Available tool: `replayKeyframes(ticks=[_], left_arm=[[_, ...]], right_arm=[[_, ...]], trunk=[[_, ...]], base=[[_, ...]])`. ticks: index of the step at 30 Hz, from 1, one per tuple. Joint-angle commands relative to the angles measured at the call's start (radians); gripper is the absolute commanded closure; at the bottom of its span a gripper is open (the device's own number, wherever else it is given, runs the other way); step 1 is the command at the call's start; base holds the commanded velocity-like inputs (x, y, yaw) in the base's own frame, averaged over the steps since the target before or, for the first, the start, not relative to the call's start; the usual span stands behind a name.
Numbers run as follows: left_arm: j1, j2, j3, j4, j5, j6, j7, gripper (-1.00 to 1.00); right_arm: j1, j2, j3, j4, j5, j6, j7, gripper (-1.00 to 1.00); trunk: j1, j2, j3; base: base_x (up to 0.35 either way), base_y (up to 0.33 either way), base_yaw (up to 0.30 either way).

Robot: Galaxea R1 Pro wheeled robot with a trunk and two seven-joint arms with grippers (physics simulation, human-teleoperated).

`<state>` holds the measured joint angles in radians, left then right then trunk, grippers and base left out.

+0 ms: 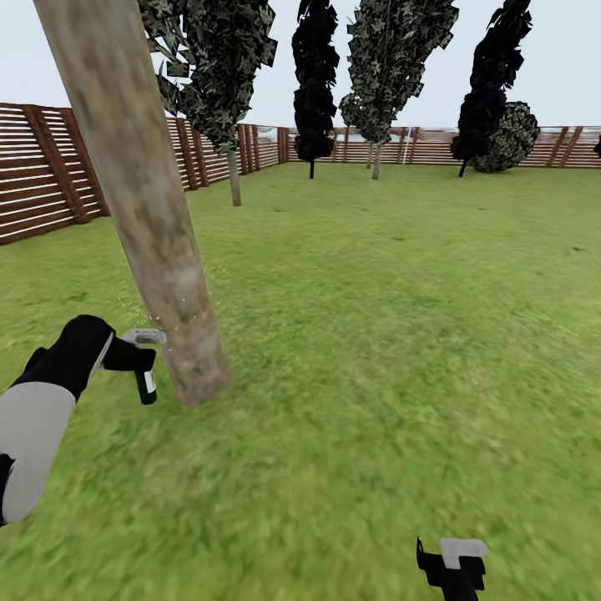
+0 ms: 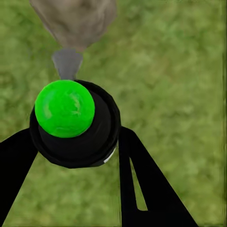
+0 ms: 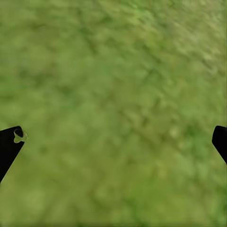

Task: In the garden, pick up the pesticide atomizer on the floor and spray pesticide onto both trees until each tree trunk is fully covered.

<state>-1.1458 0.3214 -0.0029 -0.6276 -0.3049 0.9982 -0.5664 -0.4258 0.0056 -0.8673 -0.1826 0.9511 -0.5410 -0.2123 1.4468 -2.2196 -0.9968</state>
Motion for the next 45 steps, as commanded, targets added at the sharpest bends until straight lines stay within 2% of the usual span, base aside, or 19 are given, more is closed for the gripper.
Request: replayKeyframes(ticks=[1, 10, 13, 15, 17, 18, 20, 22, 28, 40, 41, 42, 43, 45], left_arm=[[-0.001, 0.001, -0.005, -0.002, -0.012, 0.001, -0.019, 1.00], [-0.007, 0.003, -0.015, -0.031, -0.013, 0.002, -0.030, 1.00], [-0.005, 0.004, -0.078, -0.030, -0.015, 0.005, -0.030, 1.00], [-0.005, 0.004, -0.087, -0.026, -0.016, 0.006, -0.028, 1.00], [-0.003, 0.008, -0.090, -0.020, -0.033, 0.008, -0.026, 1.00], [-0.003, 0.013, -0.090, -0.017, -0.067, 0.009, -0.026, 1.00], [0.000, 0.020, -0.086, -0.015, -0.106, 0.012, -0.026, 1.00], [0.004, 0.034, -0.081, -0.014, -0.120, 0.014, -0.026, 1.00], [0.011, 0.037, -0.080, -0.014, -0.122, 0.013, -0.026, 1.00], [0.040, 0.036, -0.070, -0.012, -0.114, 0.011, -0.022, 1.00], [0.041, 0.037, -0.063, -0.011, -0.114, 0.011, -0.020, 1.00], [0.080, 0.036, -0.006, 0.013, -0.115, 0.002, -0.017, 1.00], [0.097, 0.036, 0.007, 0.015, -0.116, 0.000, -0.017, 1.00], [0.110, 0.036, 0.011, 0.015, -0.117, -0.001, -0.015, 1.00]], right_arm=[[-0.001, 0.000, -0.006, 0.000, 0.011, -0.002, -0.006, -1.00], [-0.001, 0.000, -0.006, 0.000, 0.011, -0.002, -0.005, -1.00], [-0.001, 0.000, -0.006, 0.000, 0.011, -0.002, -0.005, -1.00], [-0.001, 0.001, -0.006, 0.000, 0.011, -0.002, -0.006, -1.00], [-0.001, 0.002, -0.006, 0.000, 0.011, -0.002, -0.006, -1.00], [-0.001, 0.002, -0.006, 0.000, 0.011, -0.002, -0.005, -1.00], [-0.001, 0.002, -0.006, 0.000, 0.011, -0.002, -0.004, -1.00], [-0.001, 0.002, -0.006, 0.000, 0.011, -0.002, -0.004, -1.00], [-0.001, 0.004, -0.004, 0.000, 0.012, -0.002, -0.004, -1.00], [-0.001, 0.004, -0.004, 0.000, 0.011, -0.002, -0.004, -1.00], [-0.001, 0.004, -0.004, 0.000, 0.011, -0.002, -0.004, -1.00], [-0.001, 0.004, -0.004, 0.000, 0.011, -0.002, -0.004, -1.00], [-0.001, 0.004, -0.004, 0.000, 0.012, -0.002, -0.004, -1.00], [-0.001, 0.004, -0.004, 0.000, 0.012, -0.002, -0.004, -1.00]], trunk=[[0.000, 0.000, -0.001], [0.000, 0.000, -0.001], [0.000, 0.000, -0.001], [0.000, 0.000, -0.001], [0.000, 0.000, -0.001], [0.000, 0.000, -0.001], [0.000, 0.000, -0.001], [0.000, 0.000, -0.001], [0.000, 0.000, -0.001], [0.000, 0.000, -0.001], [0.000, 0.000, -0.001], [0.000, 0.000, -0.001], [0.000, 0.000, -0.001], [0.000, 0.000, -0.001]], base=[[0.000, 0.000, 0.000], [0.000, -0.012, 0.000], [0.000, -0.231, 0.000], [0.031, -0.264, 0.011], [0.082, -0.268, 0.188], [0.127, -0.268, 0.253], [0.153, -0.258, 0.269], [0.206, -0.217, 0.276], [0.211, -0.203, 0.257], [0.009, -0.273, 0.039], [0.000, -0.275, 0.242], [0.000, -0.275, 0.274], [0.000, -0.275, 0.276], [0.002, -0.275, 0.228]])
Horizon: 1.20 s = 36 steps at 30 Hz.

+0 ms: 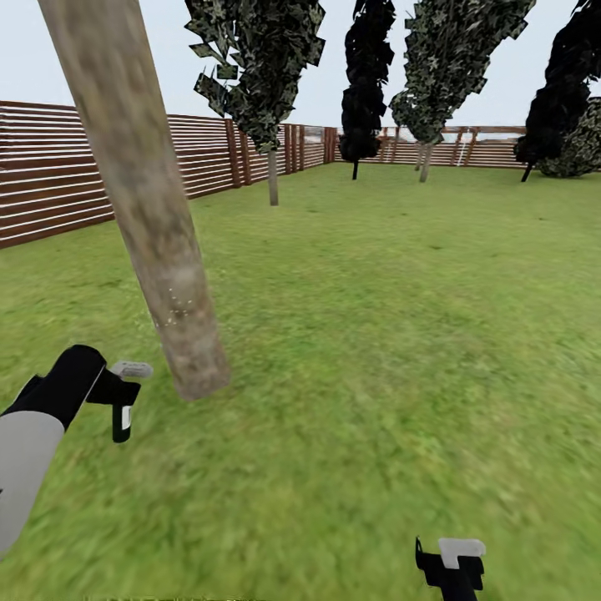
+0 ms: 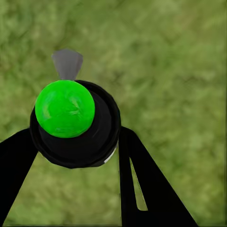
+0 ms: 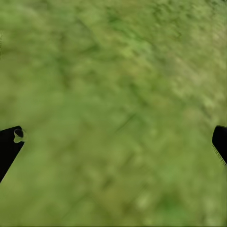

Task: In the garden, pick up the pesticide atomizer on the floor and spray pesticide onto both trees until each tree trunk is fully covered.

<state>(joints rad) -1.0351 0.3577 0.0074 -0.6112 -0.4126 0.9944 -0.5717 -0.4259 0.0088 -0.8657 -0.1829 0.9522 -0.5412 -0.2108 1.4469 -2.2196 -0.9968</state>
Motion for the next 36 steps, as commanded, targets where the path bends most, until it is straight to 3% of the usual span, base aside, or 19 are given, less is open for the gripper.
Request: replayKeyframes(ticks=[1, 5, 7, 8, 14, 18, 23, 27, 30, 34, 36], left_arm=[[0.001, -0.001, 0.002, 0.000, -0.009, 0.003, -0.009, 1.00], [0.016, -0.002, 0.006, 0.000, -0.009, 0.003, -0.008, 1.00], [0.023, -0.003, 0.061, -0.007, -0.009, -0.002, -0.002, 1.00], [0.024, -0.005, 0.069, -0.006, -0.009, -0.003, 0.018, 1.00], [0.043, -0.007, 0.084, -0.015, -0.007, -0.008, 0.052, 1.00], [0.046, -0.024, 0.085, -0.003, -0.010, -0.011, 0.054, 1.00], [0.049, -0.018, 0.085, -0.001, -0.013, -0.013, 0.060, 1.00], [0.108, -0.018, 0.082, -0.014, -0.015, -0.014, 0.060, 1.00], [0.188, -0.025, 0.084, -0.011, -0.011, -0.023, 0.060, 1.00], [0.208, -0.039, 0.086, 0.009, -0.007, -0.107, 0.060, 1.00], [0.214, -0.047, 0.086, 0.007, -0.006, -0.117, 0.060, 1.00]], right_arm=[[-0.001, 0.000, -0.006, 0.000, 0.010, -0.002, -0.005, -1.00], [-0.001, -0.002, -0.006, 0.000, 0.010, -0.002, -0.005, -1.00], [-0.001, -0.003, -0.006, 0.000, 0.010, -0.002, -0.005, -1.00], [-0.001, -0.003, -0.006, 0.000, 0.010, -0.002, -0.005, -1.00], [-0.001, -0.002, -0.006, 0.000, 0.010, -0.002, -0.005, -1.00], [-0.001, -0.001, -0.006, 0.000, 0.010, -0.002, -0.005, -1.00], [-0.001, -0.001, -0.006, 0.000, 0.010, -0.002, -0.005, -1.00], [-0.001, -0.001, -0.006, 0.000, 0.011, -0.002, -0.005, -1.00], [-0.001, -0.001, -0.006, 0.000, 0.010, -0.002, -0.007, -1.00], [-0.001, -0.001, -0.006, 0.000, 0.010, -0.002, -0.007, -1.00], [-0.001, -0.001, -0.006, 0.000, 0.010, -0.002, -0.007, -1.00]], trunk=[[0.000, 0.000, -0.001], [0.000, 0.000, -0.001], [0.000, 0.000, -0.001], [0.000, 0.000, -0.001], [0.000, 0.000, -0.001], [0.000, 0.000, -0.001], [0.000, 0.000, -0.001], [0.000, 0.000, -0.001], [0.000, 0.000, -0.001], [0.000, 0.000, -0.001], [0.000, 0.000, -0.001]], base=[[0.040, -0.275, 0.095], [0.132, -0.259, 0.023], [0.211, -0.217, 0.001], [0.221, -0.209, 0.000], [0.233, -0.195, 0.000], [0.257, -0.175, 0.000], [0.229, -0.194, 0.114], [0.127, -0.111, 0.264], [0.006, -0.005, 0.050], [0.089, 0.000, 0.004], [0.300, 0.000, 0.000]])
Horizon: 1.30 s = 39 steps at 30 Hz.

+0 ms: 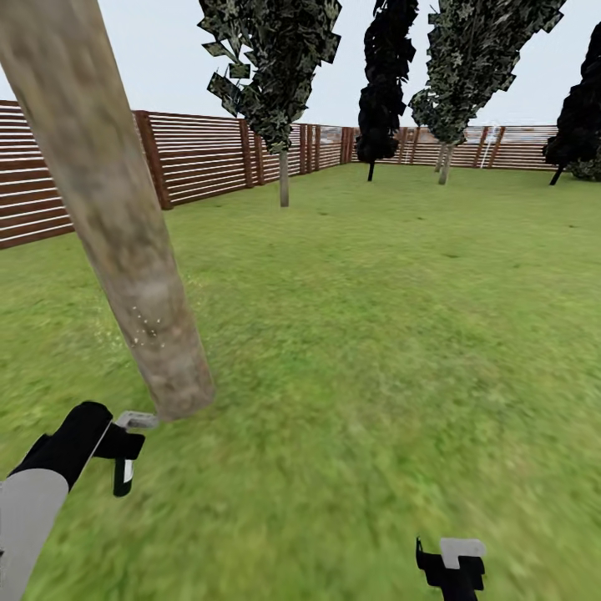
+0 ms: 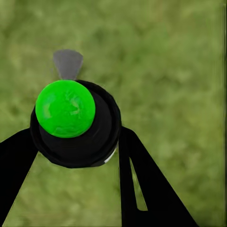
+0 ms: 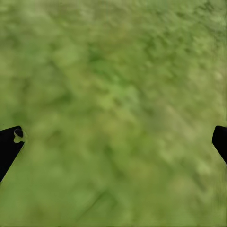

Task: In the garden, pick up the pesticide atomizer on the floor and spray pesticide onto both trees until each tree trunk is fully covered.

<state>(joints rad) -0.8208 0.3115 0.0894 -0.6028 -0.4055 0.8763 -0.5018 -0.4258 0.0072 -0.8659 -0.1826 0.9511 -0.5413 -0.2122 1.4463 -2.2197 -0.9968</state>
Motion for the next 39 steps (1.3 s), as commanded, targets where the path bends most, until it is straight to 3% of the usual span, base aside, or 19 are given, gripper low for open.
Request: replayKeyframes(ticks=[1, 3, 4, 5, 6, 7, 16, 28, 31, 35, 39], left_arm=[[0.001, -0.003, 0.007, -0.006, -0.013, -0.001, -0.010, 1.00], [0.001, -0.003, 0.036, -0.011, -0.013, -0.002, -0.010, 1.00], [0.001, 0.000, 0.080, -0.018, -0.013, -0.005, -0.012, 1.00], [0.001, 0.005, 0.159, -0.027, -0.016, -0.021, -0.014, 1.00], [0.003, 0.005, 0.200, -0.031, -0.020, -0.039, -0.015, 1.00], [0.009, 0.002, 0.215, -0.033, -0.020, -0.049, -0.015, 1.00], [0.015, -0.004, 0.228, -0.050, -0.018, -0.056, -0.017, 1.00], [0.021, -0.004, 0.226, -0.052, -0.015, -0.055, -0.024, 1.00], [0.019, 0.011, 0.228, -0.055, -0.018, -0.051, -0.025, 1.00], [0.022, 0.022, 0.225, -0.158, -0.020, -0.041, -0.024, 1.00], [0.022, 0.024, 0.234, -0.181, -0.020, -0.035, -0.024, 1.00]], right_arm=[[-0.001, 0.000, -0.005, 0.000, 0.011, -0.002, -0.006, -1.00], [-0.001, 0.000, -0.005, 0.000, 0.011, -0.002, -0.007, -1.00], [-0.001, 0.000, -0.005, 0.000, 0.011, -0.002, -0.007, -1.00], [-0.001, 0.000, -0.005, 0.000, 0.011, -0.002, -0.007, -1.00], [-0.001, 0.000, -0.005, 0.000, 0.012, -0.002, -0.007, -1.00], [-0.001, 0.000, -0.005, 0.000, 0.012, -0.002, -0.007, -1.00], [-0.001, 0.000, -0.006, 0.000, 0.011, -0.002, -0.007, -1.00], [-0.001, 0.003, -0.004, 0.002, 0.012, -0.002, -0.004, -1.00], [-0.001, 0.002, -0.005, 0.002, 0.012, -0.001, -0.004, -1.00], [-0.001, 0.002, -0.005, 0.002, 0.012, 0.000, -0.004, -1.00], [-0.001, 0.002, -0.005, 0.002, 0.012, 0.000, -0.003, -1.00]], trunk=[[0.000, 0.000, -0.001], [0.000, 0.000, -0.001], [0.000, 0.000, -0.001], [0.000, 0.000, -0.001], [0.000, 0.000, -0.001], [0.000, 0.000, -0.001], [0.000, 0.000, -0.001], [0.000, 0.000, -0.001], [0.000, 0.000, -0.001], [0.000, 0.000, -0.001], [0.000, 0.000, -0.001]], base=[[0.328, 0.000, 0.000], [0.334, 0.000, 0.009], [0.337, 0.000, 0.091], [0.338, 0.000, 0.195], [0.337, 0.000, 0.243], [0.333, 0.000, 0.263], [0.071, -0.008, 0.044], [0.085, -0.249, 0.000], [0.085, -0.266, 0.000], [0.036, -0.269, 0.000], [-0.174, -0.222, 0.000]])
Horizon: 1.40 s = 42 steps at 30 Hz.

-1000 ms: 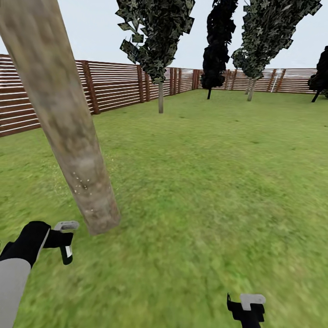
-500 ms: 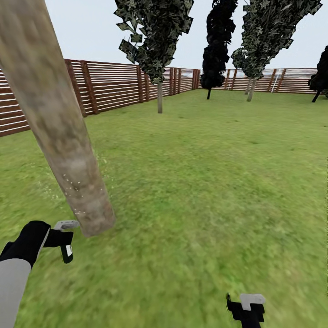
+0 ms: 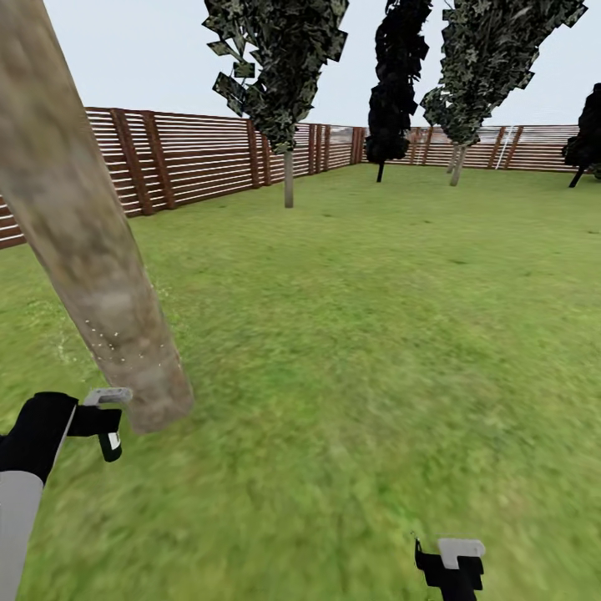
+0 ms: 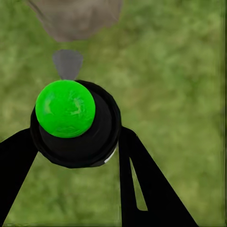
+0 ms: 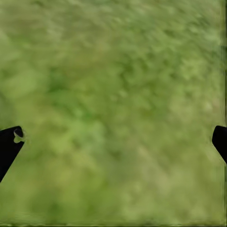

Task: In the garden, pick up the pesticide atomizer on the floor and spray pesticide onto both trees until each tree trunk is fully covered.

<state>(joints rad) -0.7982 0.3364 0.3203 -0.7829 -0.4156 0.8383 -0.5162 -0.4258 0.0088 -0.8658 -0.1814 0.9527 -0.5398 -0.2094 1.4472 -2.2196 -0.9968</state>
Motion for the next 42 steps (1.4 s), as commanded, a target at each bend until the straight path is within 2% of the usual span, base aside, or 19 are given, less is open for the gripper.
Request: replayKeyframes(ticks=[1, 8, 11, 14, 42], left_arm=[[-0.001, 0.000, 0.003, -0.002, -0.010, 0.003, -0.010, 1.00], [-0.005, 0.000, 0.000, -0.002, -0.013, 0.009, -0.010, 1.00], [-0.011, -0.001, -0.002, -0.020, -0.013, 0.049, -0.010, 1.00], [-0.012, -0.002, -0.003, -0.042, -0.013, 0.056, -0.009, 1.00], [-0.009, -0.002, -0.004, -0.042, -0.014, 0.056, -0.002, 1.00]], right_arm=[[-0.001, 0.001, -0.006, 0.000, 0.011, -0.002, -0.006, -1.00], [-0.001, 0.002, -0.004, 0.002, 0.011, -0.002, -0.005, -1.00], [-0.001, 0.003, -0.004, 0.002, 0.011, -0.002, -0.006, -1.00], [-0.001, 0.003, -0.004, 0.002, 0.011, -0.002, -0.006, -1.00], [-0.001, 0.003, -0.004, 0.001, 0.011, -0.003, -0.007, -1.00]], trunk=[[-0.001, 0.000, -0.001], [-0.001, 0.000, -0.001], [-0.001, 0.000, -0.001], [-0.001, 0.000, -0.001], [-0.001, 0.000, -0.001]], base=[[-0.228, -0.197, 0.000], [-0.040, -0.027, 0.245], [0.041, -0.034, 0.277], [0.210, -0.179, 0.209], [0.116, -0.269, 0.021]])
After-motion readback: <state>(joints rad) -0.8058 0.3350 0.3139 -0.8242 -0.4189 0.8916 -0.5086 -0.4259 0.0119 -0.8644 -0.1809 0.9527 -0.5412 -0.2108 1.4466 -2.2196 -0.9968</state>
